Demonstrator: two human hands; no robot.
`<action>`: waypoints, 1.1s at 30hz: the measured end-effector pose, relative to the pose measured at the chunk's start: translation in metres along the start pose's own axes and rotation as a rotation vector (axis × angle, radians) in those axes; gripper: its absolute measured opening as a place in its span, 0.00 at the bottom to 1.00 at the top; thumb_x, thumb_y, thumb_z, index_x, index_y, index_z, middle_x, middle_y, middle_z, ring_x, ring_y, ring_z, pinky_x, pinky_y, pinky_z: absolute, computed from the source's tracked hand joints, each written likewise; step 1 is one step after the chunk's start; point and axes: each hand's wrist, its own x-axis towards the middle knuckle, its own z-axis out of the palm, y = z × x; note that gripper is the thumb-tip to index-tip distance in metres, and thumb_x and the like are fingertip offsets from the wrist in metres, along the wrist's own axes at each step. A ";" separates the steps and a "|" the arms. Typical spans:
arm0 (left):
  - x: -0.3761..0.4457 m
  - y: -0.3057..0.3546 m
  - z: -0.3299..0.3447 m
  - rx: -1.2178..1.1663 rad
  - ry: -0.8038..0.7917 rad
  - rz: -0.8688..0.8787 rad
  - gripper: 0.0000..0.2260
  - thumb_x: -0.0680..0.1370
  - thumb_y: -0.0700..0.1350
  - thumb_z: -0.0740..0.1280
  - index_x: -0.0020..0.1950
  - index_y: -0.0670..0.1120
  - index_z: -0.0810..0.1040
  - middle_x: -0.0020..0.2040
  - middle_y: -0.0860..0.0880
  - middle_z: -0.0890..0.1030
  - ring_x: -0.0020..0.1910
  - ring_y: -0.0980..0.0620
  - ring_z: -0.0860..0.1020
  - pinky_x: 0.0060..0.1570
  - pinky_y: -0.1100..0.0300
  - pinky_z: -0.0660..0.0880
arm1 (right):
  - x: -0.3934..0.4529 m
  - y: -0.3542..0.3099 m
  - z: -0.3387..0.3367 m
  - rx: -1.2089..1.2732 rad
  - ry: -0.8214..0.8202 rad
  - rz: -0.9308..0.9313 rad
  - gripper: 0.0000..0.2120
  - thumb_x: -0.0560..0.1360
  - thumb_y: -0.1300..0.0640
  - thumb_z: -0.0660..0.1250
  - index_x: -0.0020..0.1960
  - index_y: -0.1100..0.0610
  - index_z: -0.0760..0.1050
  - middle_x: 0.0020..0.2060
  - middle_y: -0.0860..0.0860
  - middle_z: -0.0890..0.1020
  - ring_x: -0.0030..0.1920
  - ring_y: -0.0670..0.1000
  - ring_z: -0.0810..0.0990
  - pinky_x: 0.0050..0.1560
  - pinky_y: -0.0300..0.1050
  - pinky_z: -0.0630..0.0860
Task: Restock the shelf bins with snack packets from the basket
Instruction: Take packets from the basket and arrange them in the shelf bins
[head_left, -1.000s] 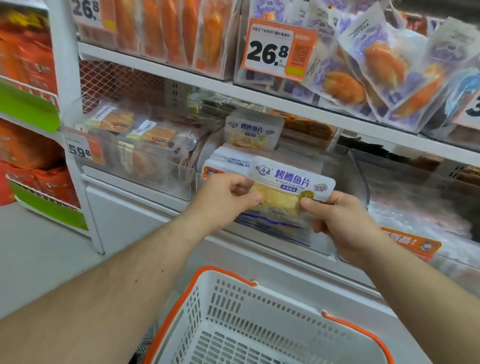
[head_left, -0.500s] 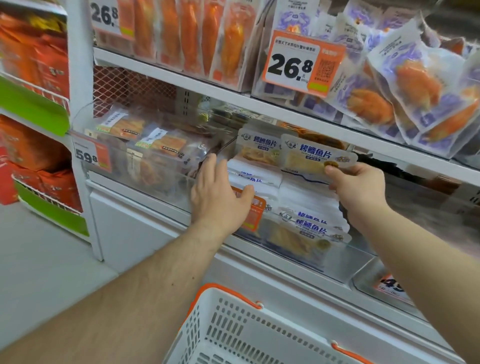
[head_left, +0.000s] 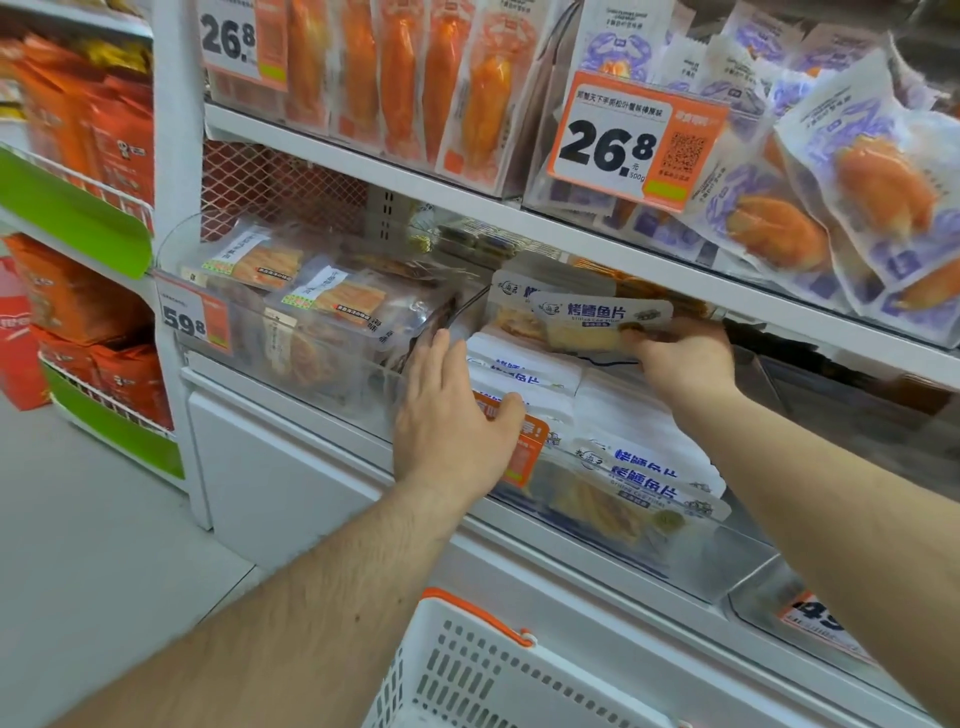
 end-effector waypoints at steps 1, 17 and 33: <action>0.000 0.000 0.000 0.000 0.001 0.001 0.35 0.79 0.58 0.63 0.80 0.46 0.53 0.81 0.52 0.49 0.79 0.55 0.46 0.78 0.52 0.49 | 0.001 -0.001 0.003 0.000 -0.013 0.002 0.12 0.75 0.53 0.72 0.59 0.51 0.80 0.45 0.48 0.81 0.44 0.51 0.79 0.48 0.47 0.78; 0.000 0.001 0.002 0.015 0.008 -0.010 0.34 0.79 0.58 0.62 0.80 0.48 0.53 0.81 0.53 0.48 0.79 0.55 0.45 0.78 0.54 0.48 | 0.017 -0.016 0.064 -0.099 -0.151 0.120 0.17 0.75 0.47 0.71 0.58 0.56 0.77 0.53 0.53 0.82 0.54 0.57 0.81 0.60 0.55 0.78; -0.001 0.004 0.000 0.029 -0.020 -0.036 0.34 0.79 0.58 0.61 0.80 0.48 0.53 0.81 0.54 0.48 0.79 0.55 0.44 0.77 0.53 0.48 | 0.023 -0.006 0.061 -0.309 -0.159 0.085 0.24 0.73 0.41 0.71 0.61 0.56 0.77 0.56 0.55 0.82 0.55 0.59 0.80 0.61 0.56 0.76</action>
